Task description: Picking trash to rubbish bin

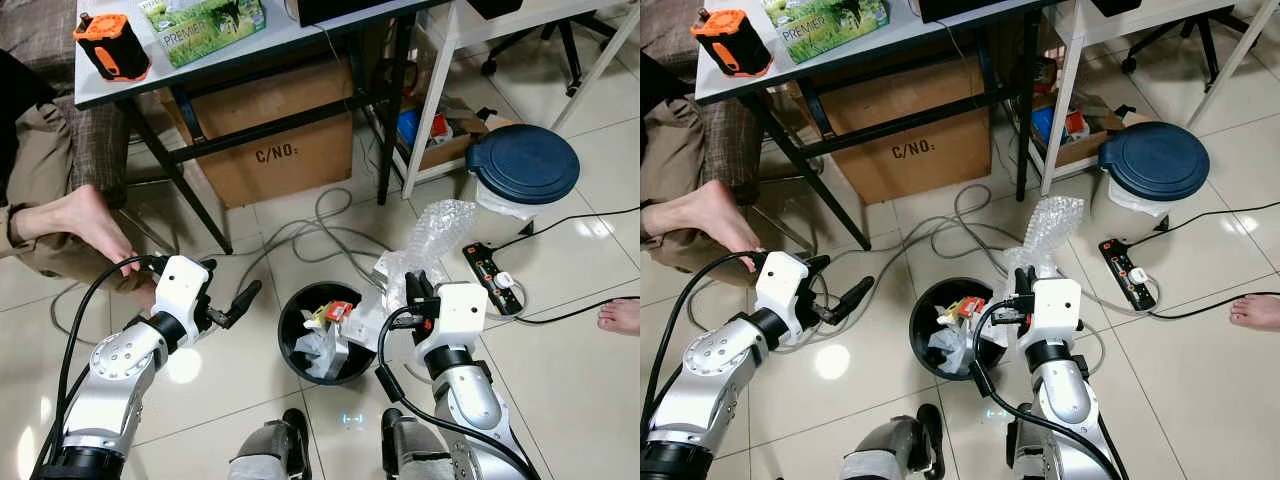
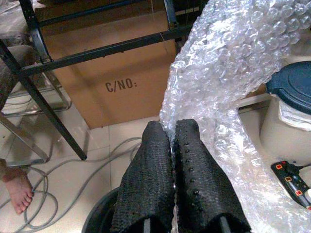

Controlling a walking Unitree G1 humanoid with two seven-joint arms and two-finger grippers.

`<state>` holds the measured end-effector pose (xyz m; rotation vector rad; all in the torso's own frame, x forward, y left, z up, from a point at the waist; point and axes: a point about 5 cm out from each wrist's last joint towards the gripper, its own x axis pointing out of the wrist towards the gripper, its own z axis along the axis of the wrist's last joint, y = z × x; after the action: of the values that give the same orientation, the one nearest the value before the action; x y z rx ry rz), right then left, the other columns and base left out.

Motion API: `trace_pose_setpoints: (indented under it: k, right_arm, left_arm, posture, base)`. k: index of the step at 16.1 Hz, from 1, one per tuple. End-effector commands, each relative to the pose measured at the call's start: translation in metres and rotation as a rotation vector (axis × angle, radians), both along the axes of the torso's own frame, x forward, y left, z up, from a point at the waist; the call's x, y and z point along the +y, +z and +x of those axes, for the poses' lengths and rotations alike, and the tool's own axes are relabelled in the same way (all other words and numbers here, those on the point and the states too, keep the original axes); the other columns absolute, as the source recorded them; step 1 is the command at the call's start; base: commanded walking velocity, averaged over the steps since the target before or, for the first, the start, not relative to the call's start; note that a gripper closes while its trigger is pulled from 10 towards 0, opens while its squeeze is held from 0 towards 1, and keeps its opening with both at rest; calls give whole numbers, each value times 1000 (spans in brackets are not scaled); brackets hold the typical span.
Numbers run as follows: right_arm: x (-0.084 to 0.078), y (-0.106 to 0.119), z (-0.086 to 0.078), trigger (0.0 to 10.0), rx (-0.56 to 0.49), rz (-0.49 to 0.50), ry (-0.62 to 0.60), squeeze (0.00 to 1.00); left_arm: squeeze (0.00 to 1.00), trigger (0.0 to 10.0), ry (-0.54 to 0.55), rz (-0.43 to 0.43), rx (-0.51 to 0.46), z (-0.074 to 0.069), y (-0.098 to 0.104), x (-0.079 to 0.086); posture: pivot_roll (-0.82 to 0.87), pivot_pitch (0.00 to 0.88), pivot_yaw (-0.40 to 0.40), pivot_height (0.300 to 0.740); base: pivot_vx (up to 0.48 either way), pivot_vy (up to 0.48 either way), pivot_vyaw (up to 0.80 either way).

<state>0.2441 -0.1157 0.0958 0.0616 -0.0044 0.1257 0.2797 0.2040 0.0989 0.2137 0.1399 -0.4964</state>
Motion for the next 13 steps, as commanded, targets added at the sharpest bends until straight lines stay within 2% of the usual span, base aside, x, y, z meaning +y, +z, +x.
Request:
trace_pose_setpoints:
  k: [1,13]
  right_arm:
    - [3,-4,-4,0,22,-2,10,0]
    - [5,-5,-4,0,24,1,10,0]
  left_arm:
    - [0,10000,-4,14,29,-6,-6,1]
    - [0,10000,-14,17,33,-8,-7,-1]
  posture:
    - [-27,314,121,690]
    - [-21,316,126,575]
  base:
    - [0,0,0]
    - [0,0,0]
